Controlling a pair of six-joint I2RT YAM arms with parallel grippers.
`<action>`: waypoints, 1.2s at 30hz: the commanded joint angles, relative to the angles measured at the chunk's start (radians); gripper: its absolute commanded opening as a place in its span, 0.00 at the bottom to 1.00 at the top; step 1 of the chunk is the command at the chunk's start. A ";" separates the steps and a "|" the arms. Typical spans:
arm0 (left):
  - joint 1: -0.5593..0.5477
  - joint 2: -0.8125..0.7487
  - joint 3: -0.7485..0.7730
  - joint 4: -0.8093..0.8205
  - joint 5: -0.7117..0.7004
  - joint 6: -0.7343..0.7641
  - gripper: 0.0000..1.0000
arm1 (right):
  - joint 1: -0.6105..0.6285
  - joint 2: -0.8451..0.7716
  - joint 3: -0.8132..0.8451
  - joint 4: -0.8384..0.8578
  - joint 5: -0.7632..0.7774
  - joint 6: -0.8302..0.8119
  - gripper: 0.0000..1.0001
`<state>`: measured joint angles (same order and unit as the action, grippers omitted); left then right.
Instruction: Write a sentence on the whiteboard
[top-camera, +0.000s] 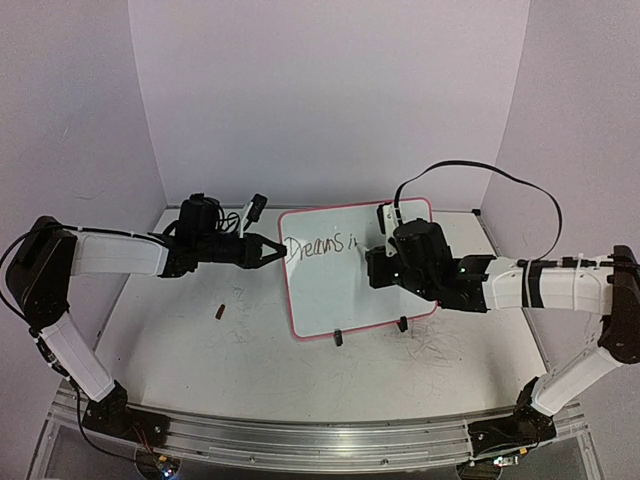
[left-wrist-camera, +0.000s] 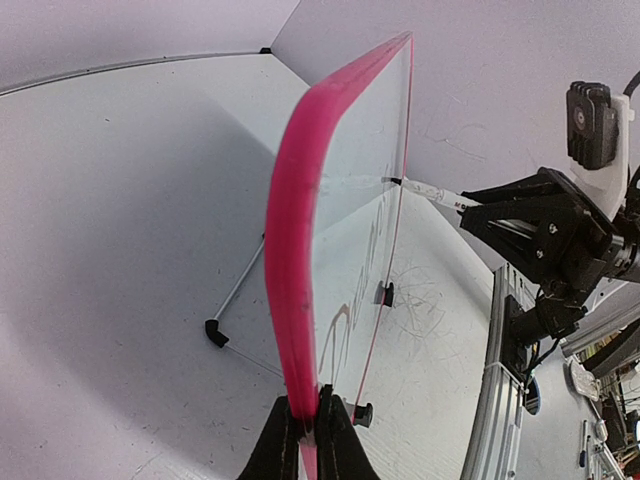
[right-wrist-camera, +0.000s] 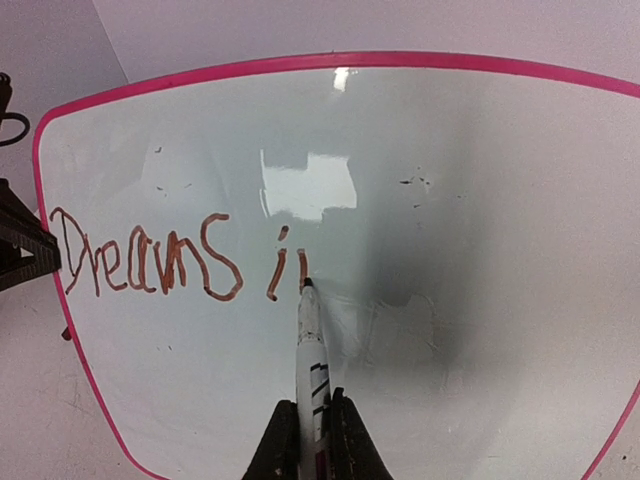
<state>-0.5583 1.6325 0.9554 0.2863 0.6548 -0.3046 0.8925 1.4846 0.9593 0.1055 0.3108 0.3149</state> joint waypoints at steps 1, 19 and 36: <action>-0.026 -0.018 0.027 -0.028 0.012 0.053 0.00 | -0.003 0.016 0.055 0.023 0.039 -0.022 0.00; -0.026 -0.019 0.029 -0.030 0.013 0.055 0.00 | -0.007 0.017 0.056 -0.004 0.105 0.006 0.00; -0.029 -0.021 0.029 -0.032 0.011 0.055 0.00 | -0.007 -0.021 -0.027 -0.038 0.031 0.055 0.00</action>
<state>-0.5583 1.6325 0.9554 0.2844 0.6510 -0.3027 0.8917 1.4912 0.9633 0.1040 0.3529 0.3438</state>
